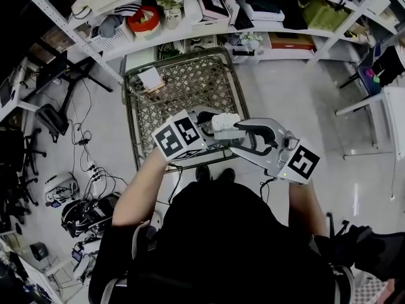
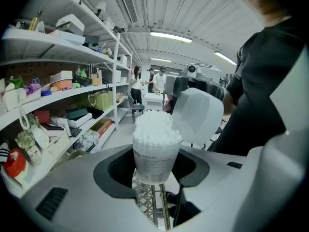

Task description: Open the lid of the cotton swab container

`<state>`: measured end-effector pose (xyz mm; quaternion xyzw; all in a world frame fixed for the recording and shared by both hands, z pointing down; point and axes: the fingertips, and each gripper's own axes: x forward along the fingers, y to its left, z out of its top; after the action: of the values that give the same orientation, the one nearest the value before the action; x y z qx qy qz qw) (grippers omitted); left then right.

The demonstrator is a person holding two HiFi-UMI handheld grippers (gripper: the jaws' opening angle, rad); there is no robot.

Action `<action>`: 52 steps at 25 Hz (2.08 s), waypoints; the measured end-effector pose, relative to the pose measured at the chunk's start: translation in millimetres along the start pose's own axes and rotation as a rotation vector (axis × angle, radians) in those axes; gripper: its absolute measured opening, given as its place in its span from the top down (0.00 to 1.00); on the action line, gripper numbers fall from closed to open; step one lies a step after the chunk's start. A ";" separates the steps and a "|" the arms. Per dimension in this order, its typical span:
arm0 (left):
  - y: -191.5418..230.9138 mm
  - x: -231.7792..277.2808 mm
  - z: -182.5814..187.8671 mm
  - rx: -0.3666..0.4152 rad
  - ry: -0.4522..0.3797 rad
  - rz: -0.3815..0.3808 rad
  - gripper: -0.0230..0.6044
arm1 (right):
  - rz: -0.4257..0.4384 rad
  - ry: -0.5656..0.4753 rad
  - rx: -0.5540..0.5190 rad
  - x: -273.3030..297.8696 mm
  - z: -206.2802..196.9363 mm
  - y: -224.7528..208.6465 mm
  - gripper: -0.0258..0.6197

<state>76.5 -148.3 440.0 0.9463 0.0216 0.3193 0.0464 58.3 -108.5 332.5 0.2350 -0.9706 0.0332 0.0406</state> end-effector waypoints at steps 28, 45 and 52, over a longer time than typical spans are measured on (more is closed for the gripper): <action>40.7 -28.2 -3.5 -0.138 -0.104 0.300 0.64 | -0.454 -0.211 0.192 -78.0 -4.7 -92.0 0.94; 47.8 -30.0 -15.5 -0.179 -0.098 0.349 0.64 | -0.493 -0.174 0.206 -78.7 -22.2 -99.5 0.95; 45.7 -30.5 -12.4 -0.176 -0.101 0.351 0.64 | -0.496 -0.168 0.201 -80.8 -21.4 -97.9 0.95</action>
<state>45.3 -195.0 436.1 0.9426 -0.1742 0.2753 0.0736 176.2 -157.0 350.5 0.4701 -0.8753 0.0986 -0.0567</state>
